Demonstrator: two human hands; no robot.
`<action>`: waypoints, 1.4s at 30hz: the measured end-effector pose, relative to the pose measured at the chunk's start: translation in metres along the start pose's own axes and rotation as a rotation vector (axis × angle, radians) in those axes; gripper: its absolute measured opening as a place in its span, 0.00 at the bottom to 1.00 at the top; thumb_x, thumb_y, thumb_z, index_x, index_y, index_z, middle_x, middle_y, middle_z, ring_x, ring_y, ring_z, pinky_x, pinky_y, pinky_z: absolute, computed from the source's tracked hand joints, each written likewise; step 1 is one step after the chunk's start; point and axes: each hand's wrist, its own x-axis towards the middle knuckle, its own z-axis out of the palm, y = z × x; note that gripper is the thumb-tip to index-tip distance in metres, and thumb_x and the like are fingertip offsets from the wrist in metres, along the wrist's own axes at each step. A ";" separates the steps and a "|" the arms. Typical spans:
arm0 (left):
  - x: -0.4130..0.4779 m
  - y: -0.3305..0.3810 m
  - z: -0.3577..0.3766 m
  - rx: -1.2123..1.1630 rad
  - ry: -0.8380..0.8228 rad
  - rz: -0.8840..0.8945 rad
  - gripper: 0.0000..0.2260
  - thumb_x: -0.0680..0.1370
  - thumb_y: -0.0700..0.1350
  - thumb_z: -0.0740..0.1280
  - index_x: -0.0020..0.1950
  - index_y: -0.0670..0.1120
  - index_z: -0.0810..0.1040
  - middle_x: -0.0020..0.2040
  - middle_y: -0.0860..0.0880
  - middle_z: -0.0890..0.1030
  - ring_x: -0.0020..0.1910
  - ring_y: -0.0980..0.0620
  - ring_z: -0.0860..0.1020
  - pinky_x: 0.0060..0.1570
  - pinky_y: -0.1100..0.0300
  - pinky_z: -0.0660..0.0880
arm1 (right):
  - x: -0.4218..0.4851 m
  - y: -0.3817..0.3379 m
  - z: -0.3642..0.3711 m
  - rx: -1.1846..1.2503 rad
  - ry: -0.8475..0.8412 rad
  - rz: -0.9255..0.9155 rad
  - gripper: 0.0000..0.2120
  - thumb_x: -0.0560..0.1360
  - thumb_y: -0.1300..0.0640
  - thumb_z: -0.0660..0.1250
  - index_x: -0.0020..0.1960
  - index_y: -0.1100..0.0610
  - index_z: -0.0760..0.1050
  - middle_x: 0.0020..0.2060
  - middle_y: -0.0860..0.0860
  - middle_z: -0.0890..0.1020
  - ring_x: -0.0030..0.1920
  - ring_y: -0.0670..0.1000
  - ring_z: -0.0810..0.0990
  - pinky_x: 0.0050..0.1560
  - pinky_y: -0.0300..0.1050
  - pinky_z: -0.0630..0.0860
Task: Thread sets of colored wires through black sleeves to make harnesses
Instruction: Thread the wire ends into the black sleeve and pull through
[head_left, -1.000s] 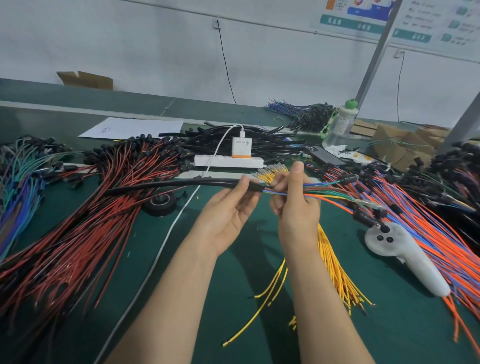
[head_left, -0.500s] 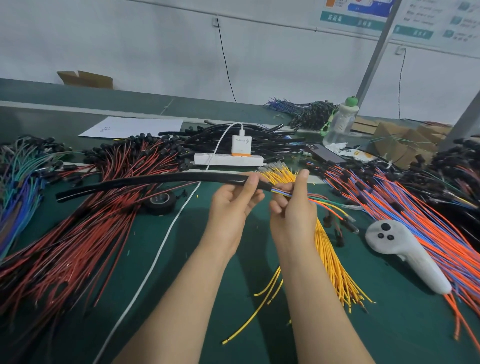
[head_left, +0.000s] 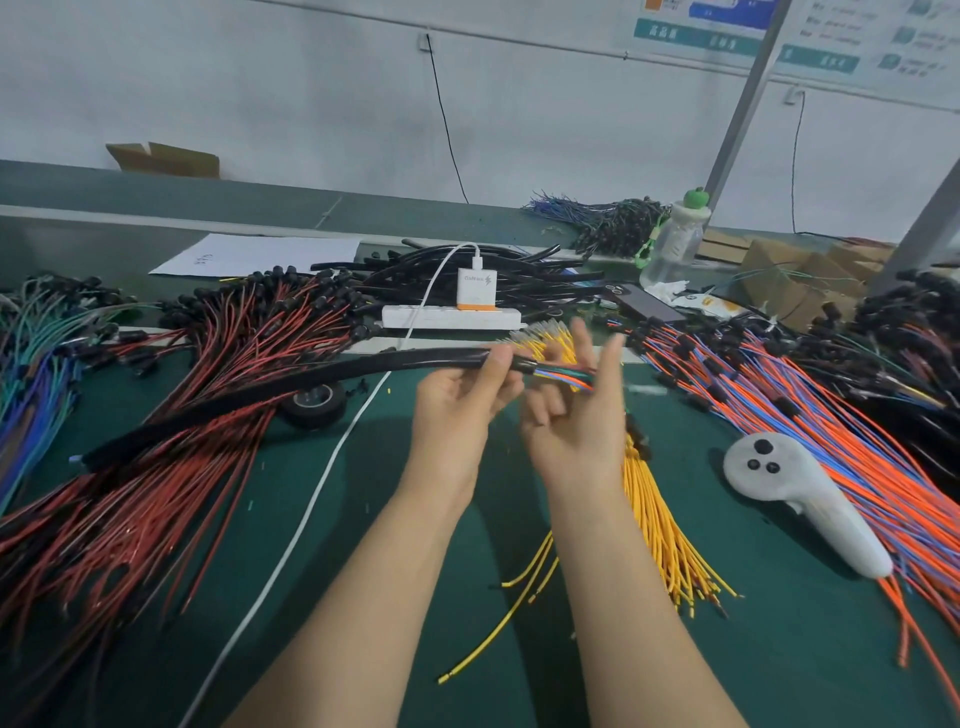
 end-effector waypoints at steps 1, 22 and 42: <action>0.001 0.002 -0.001 -0.038 0.023 -0.011 0.08 0.78 0.41 0.65 0.43 0.42 0.82 0.39 0.47 0.82 0.34 0.59 0.78 0.41 0.68 0.76 | 0.002 -0.006 -0.003 0.123 0.012 -0.016 0.15 0.79 0.43 0.59 0.47 0.53 0.77 0.32 0.48 0.74 0.19 0.42 0.59 0.20 0.32 0.54; 0.005 0.001 -0.011 -0.310 -0.129 -0.155 0.08 0.80 0.36 0.59 0.49 0.40 0.78 0.47 0.46 0.83 0.43 0.55 0.82 0.43 0.69 0.77 | 0.003 -0.010 -0.010 0.316 0.056 0.037 0.13 0.77 0.45 0.63 0.42 0.55 0.73 0.33 0.50 0.77 0.20 0.45 0.64 0.19 0.33 0.62; 0.001 -0.016 -0.004 -0.158 -0.097 -0.108 0.10 0.80 0.39 0.60 0.49 0.40 0.81 0.49 0.47 0.84 0.46 0.56 0.81 0.46 0.68 0.76 | 0.004 0.000 -0.010 0.270 0.051 0.013 0.27 0.77 0.36 0.59 0.56 0.61 0.73 0.45 0.57 0.81 0.42 0.53 0.79 0.51 0.45 0.75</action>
